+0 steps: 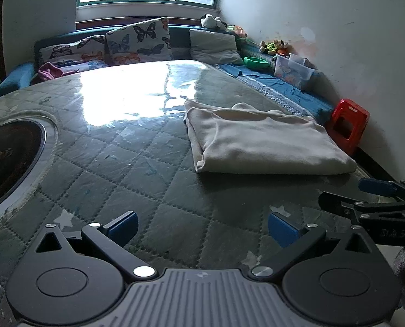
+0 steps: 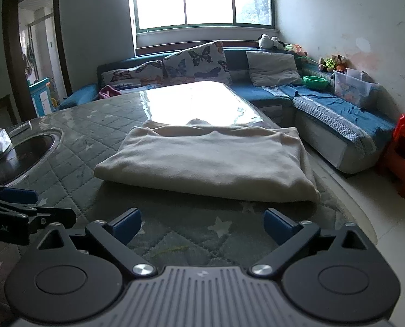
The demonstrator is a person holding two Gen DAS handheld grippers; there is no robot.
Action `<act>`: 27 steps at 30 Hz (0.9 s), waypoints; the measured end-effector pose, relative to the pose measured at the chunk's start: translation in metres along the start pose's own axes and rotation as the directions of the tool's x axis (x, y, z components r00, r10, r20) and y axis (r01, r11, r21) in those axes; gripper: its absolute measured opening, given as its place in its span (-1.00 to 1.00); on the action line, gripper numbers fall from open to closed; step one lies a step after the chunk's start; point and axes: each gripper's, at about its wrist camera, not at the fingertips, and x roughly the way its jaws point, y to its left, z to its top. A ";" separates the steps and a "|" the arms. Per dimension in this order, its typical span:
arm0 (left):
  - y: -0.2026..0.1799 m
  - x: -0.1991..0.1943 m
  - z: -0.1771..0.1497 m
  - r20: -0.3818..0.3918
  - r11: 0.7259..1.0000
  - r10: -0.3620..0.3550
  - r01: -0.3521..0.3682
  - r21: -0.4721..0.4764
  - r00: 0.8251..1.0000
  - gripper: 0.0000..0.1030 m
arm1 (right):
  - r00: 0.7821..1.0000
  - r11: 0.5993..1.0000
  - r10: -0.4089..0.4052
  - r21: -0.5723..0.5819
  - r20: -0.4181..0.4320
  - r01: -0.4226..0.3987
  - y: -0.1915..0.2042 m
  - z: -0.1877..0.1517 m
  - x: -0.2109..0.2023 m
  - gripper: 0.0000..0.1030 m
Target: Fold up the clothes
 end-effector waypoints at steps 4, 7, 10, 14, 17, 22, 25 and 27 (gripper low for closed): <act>-0.001 -0.002 -0.002 0.000 1.000 0.003 -0.003 0.001 1.000 1.00 | 1.000 1.000 -0.006 0.010 -0.007 0.006 0.000 -0.003 0.000 0.92; -0.002 -0.003 -0.002 0.003 1.000 0.005 -0.005 0.004 1.000 1.00 | 1.000 1.000 -0.010 0.012 -0.009 0.010 0.000 -0.004 -0.001 0.93; -0.004 -0.005 -0.003 0.005 1.000 0.002 -0.002 0.008 1.000 1.00 | 1.000 1.000 -0.008 0.016 -0.006 0.008 0.001 -0.005 -0.002 0.94; -0.007 -0.007 -0.004 0.006 1.000 -0.002 0.002 0.014 1.000 1.00 | 1.000 1.000 -0.006 0.018 -0.003 0.006 0.001 -0.007 -0.004 0.94; -0.009 -0.006 -0.005 0.005 1.000 -0.003 0.003 0.019 1.000 1.00 | 1.000 1.000 -0.009 0.019 -0.002 0.009 0.000 -0.008 -0.006 0.95; -0.014 -0.006 -0.006 0.001 1.000 -0.005 0.005 0.027 1.000 1.00 | 1.000 1.000 -0.011 0.026 0.002 0.011 -0.002 -0.010 -0.008 0.95; -0.017 -0.006 -0.007 -0.001 0.999 -0.007 0.007 0.032 1.000 1.00 | 1.000 0.999 -0.011 0.032 0.006 0.011 -0.004 -0.012 -0.011 0.95; -0.018 -0.007 -0.008 0.001 0.999 -0.007 0.007 0.034 1.000 1.00 | 1.000 0.999 -0.011 0.035 0.007 0.011 -0.005 -0.012 -0.012 0.98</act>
